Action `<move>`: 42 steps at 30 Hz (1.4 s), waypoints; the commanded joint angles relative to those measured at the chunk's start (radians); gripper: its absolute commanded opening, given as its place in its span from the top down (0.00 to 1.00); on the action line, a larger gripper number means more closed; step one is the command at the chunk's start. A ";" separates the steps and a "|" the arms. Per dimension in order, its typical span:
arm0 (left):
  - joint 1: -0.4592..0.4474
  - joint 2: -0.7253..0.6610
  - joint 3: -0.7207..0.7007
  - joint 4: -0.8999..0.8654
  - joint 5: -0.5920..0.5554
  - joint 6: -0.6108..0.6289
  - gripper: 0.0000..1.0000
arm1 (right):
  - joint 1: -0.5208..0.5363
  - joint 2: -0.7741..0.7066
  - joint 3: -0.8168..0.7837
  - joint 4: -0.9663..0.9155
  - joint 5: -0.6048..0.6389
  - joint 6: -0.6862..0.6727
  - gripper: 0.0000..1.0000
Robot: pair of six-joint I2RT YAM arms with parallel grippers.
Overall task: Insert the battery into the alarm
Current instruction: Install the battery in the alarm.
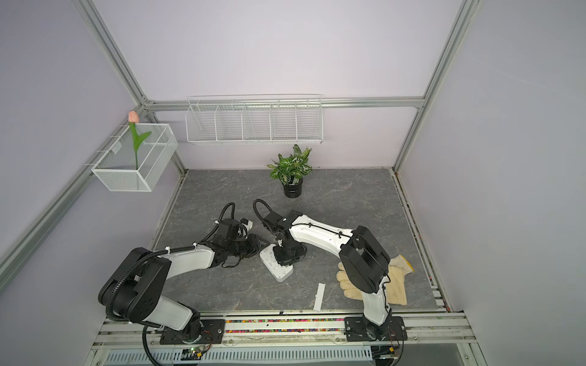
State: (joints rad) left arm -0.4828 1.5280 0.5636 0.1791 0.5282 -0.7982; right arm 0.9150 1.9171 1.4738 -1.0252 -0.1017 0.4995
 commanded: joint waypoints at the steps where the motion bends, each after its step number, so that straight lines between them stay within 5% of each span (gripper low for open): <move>1: -0.013 0.013 0.019 0.010 0.012 0.020 0.60 | -0.012 0.016 0.016 -0.034 0.015 -0.016 0.83; 42: -0.050 0.027 0.013 0.016 -0.004 0.007 0.61 | -0.031 -0.027 -0.014 -0.026 0.036 -0.008 0.74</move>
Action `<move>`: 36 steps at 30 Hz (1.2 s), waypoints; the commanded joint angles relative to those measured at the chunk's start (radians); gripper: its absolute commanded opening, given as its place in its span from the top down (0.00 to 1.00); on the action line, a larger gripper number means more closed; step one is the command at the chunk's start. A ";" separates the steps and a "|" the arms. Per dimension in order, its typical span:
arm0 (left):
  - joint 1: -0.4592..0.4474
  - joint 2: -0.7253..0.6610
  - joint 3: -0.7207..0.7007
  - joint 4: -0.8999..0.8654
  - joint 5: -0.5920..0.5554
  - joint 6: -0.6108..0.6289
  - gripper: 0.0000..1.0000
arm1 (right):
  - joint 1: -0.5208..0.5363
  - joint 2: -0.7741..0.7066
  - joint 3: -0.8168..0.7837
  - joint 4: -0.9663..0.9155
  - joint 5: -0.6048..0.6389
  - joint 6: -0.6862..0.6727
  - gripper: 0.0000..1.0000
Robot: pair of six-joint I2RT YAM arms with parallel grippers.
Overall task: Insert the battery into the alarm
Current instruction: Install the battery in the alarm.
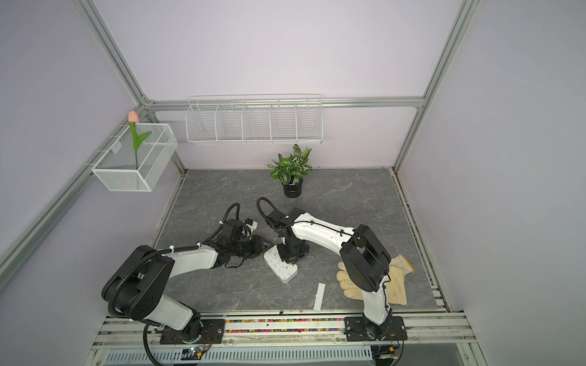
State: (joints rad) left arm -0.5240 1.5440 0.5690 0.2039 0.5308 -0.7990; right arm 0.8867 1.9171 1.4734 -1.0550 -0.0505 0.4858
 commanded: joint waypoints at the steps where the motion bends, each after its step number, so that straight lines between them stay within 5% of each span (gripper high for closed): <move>1: -0.008 0.011 0.008 -0.011 -0.007 0.008 0.61 | -0.003 -0.034 -0.015 0.005 -0.014 0.009 0.74; 12: -0.011 0.022 0.006 0.000 0.000 0.007 0.61 | -0.003 -0.180 -0.165 0.148 -0.027 0.046 0.73; 36: -0.027 0.029 0.011 -0.001 0.000 0.001 0.61 | -0.001 -0.151 -0.227 0.168 -0.031 0.024 0.79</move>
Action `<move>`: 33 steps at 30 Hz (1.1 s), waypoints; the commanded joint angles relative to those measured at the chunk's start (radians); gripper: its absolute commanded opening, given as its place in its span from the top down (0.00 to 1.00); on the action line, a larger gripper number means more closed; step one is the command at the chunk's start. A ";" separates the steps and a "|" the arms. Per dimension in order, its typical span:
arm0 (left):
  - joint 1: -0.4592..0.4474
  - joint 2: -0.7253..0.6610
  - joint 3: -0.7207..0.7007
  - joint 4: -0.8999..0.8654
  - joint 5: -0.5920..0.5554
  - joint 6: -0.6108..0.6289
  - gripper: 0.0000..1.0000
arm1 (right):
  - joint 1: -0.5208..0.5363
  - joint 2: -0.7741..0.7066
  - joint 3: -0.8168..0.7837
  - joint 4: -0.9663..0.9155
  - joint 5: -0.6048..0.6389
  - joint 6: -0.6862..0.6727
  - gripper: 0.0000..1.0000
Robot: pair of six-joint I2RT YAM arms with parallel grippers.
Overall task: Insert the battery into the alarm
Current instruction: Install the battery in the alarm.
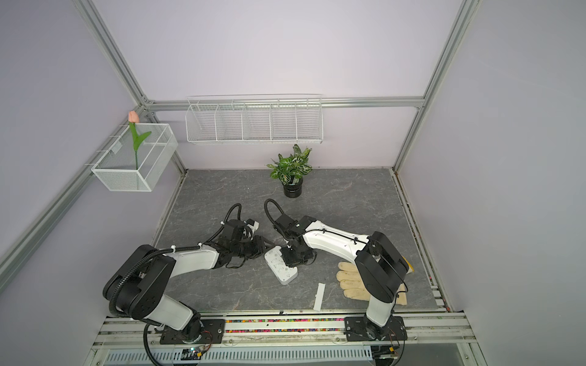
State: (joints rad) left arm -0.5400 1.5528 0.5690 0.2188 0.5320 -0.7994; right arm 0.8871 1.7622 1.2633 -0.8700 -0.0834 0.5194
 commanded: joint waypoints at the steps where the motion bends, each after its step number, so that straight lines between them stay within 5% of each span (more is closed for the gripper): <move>1: -0.011 0.021 0.011 -0.016 -0.001 0.002 0.61 | 0.000 0.004 -0.016 -0.017 0.001 -0.011 0.79; 33: -0.046 0.028 -0.031 0.031 0.000 -0.039 0.62 | 0.032 0.017 -0.131 0.092 0.009 0.064 0.93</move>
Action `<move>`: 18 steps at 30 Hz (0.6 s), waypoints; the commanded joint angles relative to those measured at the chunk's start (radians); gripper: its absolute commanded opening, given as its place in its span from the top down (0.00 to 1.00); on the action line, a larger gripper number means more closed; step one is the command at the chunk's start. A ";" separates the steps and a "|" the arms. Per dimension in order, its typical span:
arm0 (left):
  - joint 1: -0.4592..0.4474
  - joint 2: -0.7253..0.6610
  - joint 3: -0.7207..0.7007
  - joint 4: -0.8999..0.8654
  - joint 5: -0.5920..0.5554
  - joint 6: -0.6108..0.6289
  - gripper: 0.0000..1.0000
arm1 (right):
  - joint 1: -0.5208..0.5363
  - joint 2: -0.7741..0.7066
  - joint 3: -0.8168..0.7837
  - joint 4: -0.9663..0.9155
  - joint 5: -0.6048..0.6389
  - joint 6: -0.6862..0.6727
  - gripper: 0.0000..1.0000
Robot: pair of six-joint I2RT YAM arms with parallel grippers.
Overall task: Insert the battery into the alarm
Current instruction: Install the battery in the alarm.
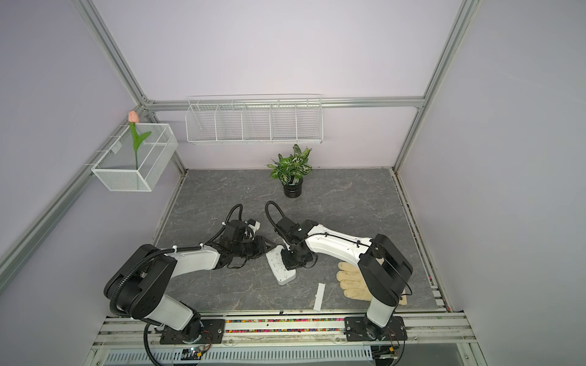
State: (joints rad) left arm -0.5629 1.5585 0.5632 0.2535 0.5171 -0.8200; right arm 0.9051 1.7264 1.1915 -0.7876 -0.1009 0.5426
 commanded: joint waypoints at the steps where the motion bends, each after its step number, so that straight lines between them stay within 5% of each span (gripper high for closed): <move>1: -0.024 0.023 -0.031 0.005 0.018 -0.023 0.62 | 0.013 0.052 -0.060 0.014 0.030 0.043 0.93; 18: -0.042 0.029 -0.070 0.075 0.049 -0.062 0.62 | 0.009 0.058 -0.023 0.093 0.077 0.046 0.93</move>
State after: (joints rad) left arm -0.5682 1.5635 0.5201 0.3534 0.5053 -0.8589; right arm 0.9081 1.7248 1.1912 -0.7807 -0.0925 0.5610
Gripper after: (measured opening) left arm 0.377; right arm 0.119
